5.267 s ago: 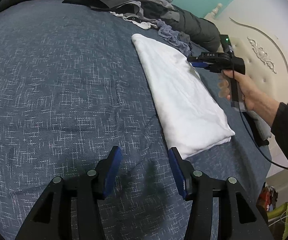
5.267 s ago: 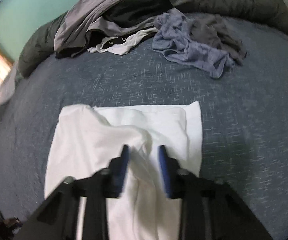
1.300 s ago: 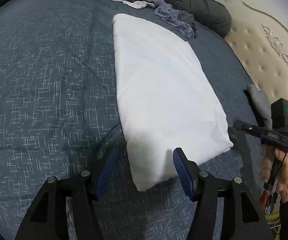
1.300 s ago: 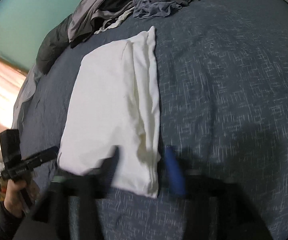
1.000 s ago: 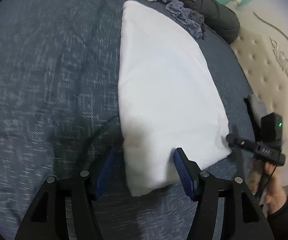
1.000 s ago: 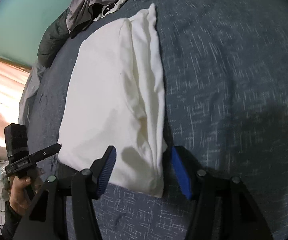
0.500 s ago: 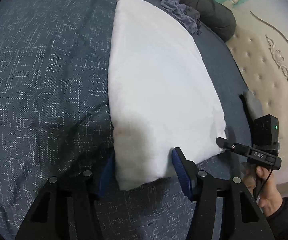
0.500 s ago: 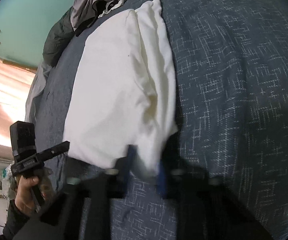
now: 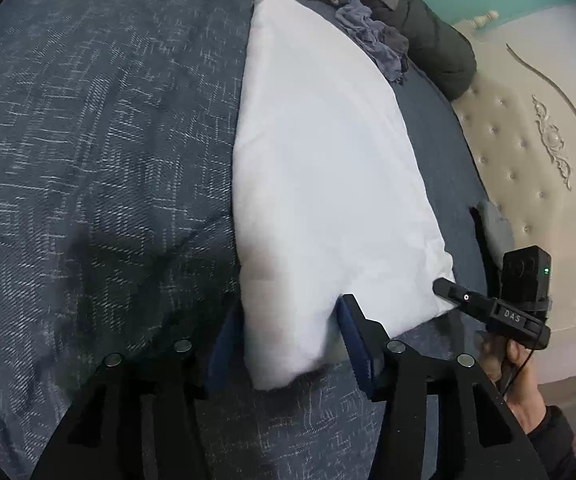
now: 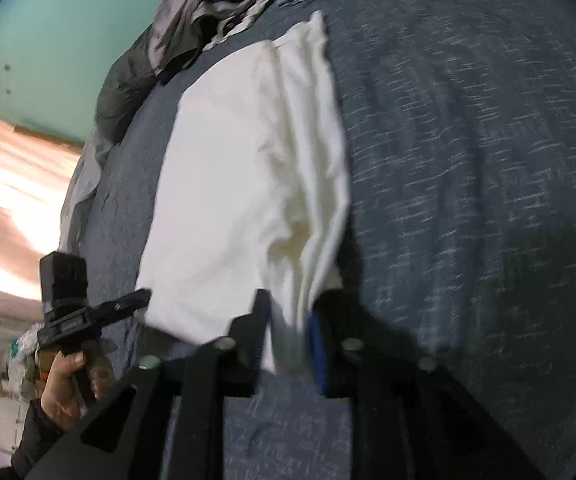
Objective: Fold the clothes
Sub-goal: 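Lift the strip end with both tools and fold it toward the other end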
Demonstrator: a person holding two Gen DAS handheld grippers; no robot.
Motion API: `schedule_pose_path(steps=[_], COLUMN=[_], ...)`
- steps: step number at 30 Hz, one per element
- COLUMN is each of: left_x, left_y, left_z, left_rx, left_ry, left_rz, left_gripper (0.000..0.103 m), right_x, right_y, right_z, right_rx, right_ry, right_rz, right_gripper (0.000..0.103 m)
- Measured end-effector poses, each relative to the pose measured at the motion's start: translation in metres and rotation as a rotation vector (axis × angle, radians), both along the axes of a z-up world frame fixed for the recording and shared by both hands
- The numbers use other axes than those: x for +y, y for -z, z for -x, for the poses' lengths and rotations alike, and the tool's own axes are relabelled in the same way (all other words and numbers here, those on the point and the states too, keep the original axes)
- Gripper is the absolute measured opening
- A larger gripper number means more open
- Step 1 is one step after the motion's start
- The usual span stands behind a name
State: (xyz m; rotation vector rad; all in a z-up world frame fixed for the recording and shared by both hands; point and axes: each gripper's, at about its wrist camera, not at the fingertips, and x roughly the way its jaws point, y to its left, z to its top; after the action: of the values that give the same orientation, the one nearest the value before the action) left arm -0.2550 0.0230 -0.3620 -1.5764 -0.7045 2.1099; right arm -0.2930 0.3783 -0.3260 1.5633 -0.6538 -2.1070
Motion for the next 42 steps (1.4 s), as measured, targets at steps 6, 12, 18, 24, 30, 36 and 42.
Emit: schedule_pose_path(steps=[6,12,18,24,30,36,42], left_x=[0.005,0.022,0.024,0.023,0.026,0.037,0.063], left_y=[0.004,-0.001,0.003,-0.001,-0.025,-0.083,-0.164], left_z=[0.009,0.007,0.01,0.011,0.007,0.005,-0.001], left_rx=[0.006,0.018,0.018,0.023,0.077,0.153,0.257], left_ry=[0.01,0.037,0.04,0.031,0.045,0.068,0.1], left_rz=[0.018,0.019,0.016,0.013,0.046,0.051,0.035], left_gripper=[0.06,0.06,0.06,0.057,0.036,0.032,0.031], right_x=[-0.007,-0.018,-0.022,-0.033,-0.036,-0.03,-0.009], right_y=[0.008,0.007,0.011,0.003,-0.035,-0.088,-0.159], right_z=[0.01,0.006,0.008,0.003,0.0,-0.003,-0.015], right_rx=[-0.02,-0.026,-0.039,0.001,0.087,0.156,0.246], right_ry=[-0.024,-0.07,-0.079,-0.092,-0.115,-0.119,-0.118], right_rz=[-0.007,-0.017,-0.008,-0.047,-0.039,-0.024,-0.01], right_gripper=[0.032,0.033,0.033,0.011,0.008,0.007,0.007])
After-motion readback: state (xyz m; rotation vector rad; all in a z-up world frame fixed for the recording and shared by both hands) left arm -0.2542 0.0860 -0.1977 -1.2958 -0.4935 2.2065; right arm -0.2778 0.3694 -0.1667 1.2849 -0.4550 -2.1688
